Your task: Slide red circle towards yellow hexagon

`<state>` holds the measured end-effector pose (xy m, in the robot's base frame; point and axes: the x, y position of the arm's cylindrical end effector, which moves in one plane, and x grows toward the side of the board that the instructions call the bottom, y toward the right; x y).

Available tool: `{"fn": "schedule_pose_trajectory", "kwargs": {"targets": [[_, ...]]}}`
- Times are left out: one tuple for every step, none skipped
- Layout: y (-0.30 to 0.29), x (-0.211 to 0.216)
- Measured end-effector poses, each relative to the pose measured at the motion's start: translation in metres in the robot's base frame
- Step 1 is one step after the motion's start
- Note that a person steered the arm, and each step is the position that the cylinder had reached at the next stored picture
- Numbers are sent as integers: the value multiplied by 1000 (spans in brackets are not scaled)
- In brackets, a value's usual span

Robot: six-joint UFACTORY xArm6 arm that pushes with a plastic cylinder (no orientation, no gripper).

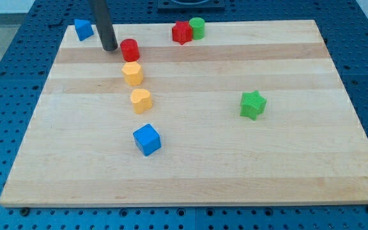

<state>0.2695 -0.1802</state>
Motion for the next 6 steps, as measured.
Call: {"fn": "schedule_pose_trajectory", "kwargs": {"targets": [[22,4],[29,11],[42,19],[51,29],[51,30],[51,31]]}}
